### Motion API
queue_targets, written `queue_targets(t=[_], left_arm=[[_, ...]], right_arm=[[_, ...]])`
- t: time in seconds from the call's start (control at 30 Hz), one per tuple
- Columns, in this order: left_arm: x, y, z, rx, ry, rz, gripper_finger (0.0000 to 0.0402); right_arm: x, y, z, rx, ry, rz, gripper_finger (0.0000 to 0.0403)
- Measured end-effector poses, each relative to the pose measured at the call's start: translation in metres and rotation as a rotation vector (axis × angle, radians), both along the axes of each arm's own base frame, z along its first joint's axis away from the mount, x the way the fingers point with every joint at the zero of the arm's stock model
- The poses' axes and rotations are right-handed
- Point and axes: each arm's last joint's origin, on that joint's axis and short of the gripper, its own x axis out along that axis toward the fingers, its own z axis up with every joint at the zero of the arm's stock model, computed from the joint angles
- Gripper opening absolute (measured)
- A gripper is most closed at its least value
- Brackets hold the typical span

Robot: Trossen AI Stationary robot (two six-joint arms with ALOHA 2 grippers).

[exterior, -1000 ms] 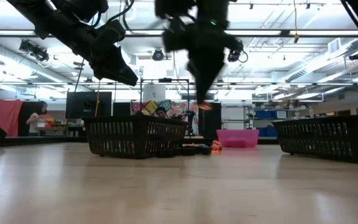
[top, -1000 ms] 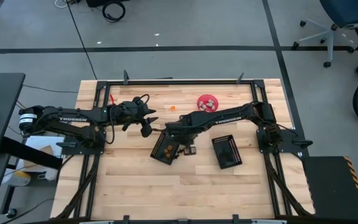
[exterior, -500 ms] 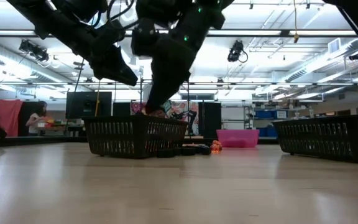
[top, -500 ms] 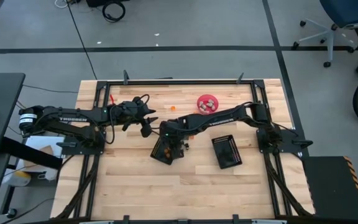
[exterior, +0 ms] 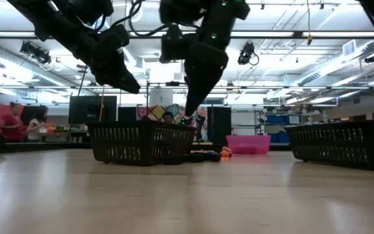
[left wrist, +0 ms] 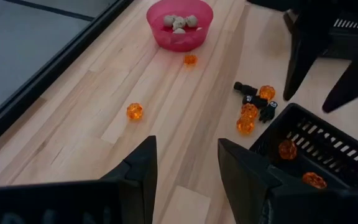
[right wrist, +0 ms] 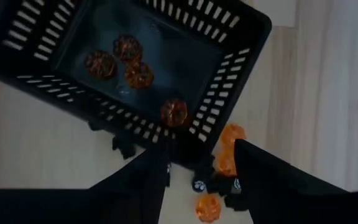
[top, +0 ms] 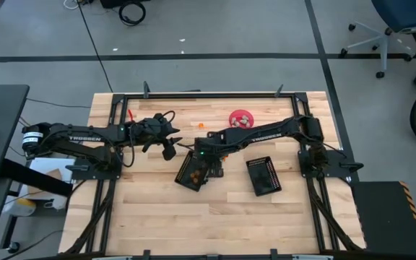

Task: Sort Halloween decoration
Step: Put the orange pumpkin toy into the left black bin

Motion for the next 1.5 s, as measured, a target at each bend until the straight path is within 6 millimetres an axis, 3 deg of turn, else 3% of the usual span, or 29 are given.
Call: queue_targets(t=[0.3, 0.57, 1.2, 1.5], left_arm=[[0.0, 0.0, 0.0, 0.003, -0.002, -0.001, 0.0142], [0.001, 0.0, 0.002, 0.008, -0.025, 0.001, 0.0142], [0.001, 0.0, 0.002, 0.008, -0.025, 0.002, 0.0142], [0.001, 0.0, 0.002, 0.008, -0.025, 0.002, 0.0142]], right_arm=[[-0.043, -0.008, -0.013, -0.011, -0.113, -0.083, 0.0185], [-0.067, -0.016, -0.054, -0.009, -0.1, -0.109, 0.0185], [-0.085, -0.021, -0.088, -0.027, -0.16, -0.156, 0.0183], [-0.083, -0.02, -0.088, -0.009, -0.181, -0.149, 0.0118]])
